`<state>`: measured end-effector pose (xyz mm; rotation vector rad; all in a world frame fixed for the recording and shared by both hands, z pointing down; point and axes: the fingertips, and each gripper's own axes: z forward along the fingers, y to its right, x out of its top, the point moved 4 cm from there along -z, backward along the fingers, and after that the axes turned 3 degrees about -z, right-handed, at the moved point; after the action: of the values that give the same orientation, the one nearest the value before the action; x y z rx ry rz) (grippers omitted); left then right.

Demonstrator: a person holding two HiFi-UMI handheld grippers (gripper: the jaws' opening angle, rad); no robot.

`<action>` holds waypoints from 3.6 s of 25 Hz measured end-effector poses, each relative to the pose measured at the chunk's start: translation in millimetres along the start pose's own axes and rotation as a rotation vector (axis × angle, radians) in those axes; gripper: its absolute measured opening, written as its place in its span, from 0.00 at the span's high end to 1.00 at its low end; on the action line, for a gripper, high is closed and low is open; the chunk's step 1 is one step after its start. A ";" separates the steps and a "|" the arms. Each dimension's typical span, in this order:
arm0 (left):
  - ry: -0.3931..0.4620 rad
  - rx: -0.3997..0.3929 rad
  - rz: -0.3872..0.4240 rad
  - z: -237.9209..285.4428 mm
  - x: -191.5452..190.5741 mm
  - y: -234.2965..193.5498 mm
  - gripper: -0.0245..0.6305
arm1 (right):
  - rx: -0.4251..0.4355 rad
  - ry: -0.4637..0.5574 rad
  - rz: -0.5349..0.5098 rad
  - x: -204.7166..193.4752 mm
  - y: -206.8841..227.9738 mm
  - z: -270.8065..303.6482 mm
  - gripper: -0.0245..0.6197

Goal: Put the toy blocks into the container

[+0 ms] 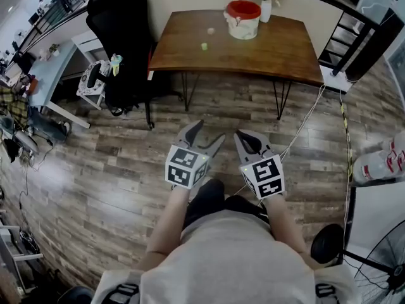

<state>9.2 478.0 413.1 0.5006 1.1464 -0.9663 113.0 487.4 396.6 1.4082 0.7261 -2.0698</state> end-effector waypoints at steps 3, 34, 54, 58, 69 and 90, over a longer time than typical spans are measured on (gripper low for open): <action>-0.011 -0.006 0.002 7.0 1.7 -4.1 0.48 | 0.001 0.004 0.007 0.5 6.0 4.2 0.94; -0.038 -0.097 -0.005 174.5 87.2 -234.2 0.44 | -0.157 -0.073 0.028 37.5 149.3 238.4 0.94; -0.059 -0.083 -0.074 246.5 104.2 -308.4 0.44 | -0.068 -0.115 0.007 47.1 207.9 341.0 0.94; -0.051 -0.064 -0.046 278.0 131.6 -331.2 0.44 | -0.033 -0.093 0.003 57.5 241.6 375.0 0.94; 0.006 0.024 -0.041 356.4 199.1 -378.1 0.44 | 0.034 -0.036 -0.071 96.0 341.8 445.6 0.94; -0.020 0.087 -0.075 403.9 209.8 -410.0 0.44 | 0.099 -0.047 -0.072 88.1 384.7 484.3 0.94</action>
<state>-103.4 -124.1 422.2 0.5197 1.1150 -1.0878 30.7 -131.7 412.9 1.4007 0.6723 -2.2139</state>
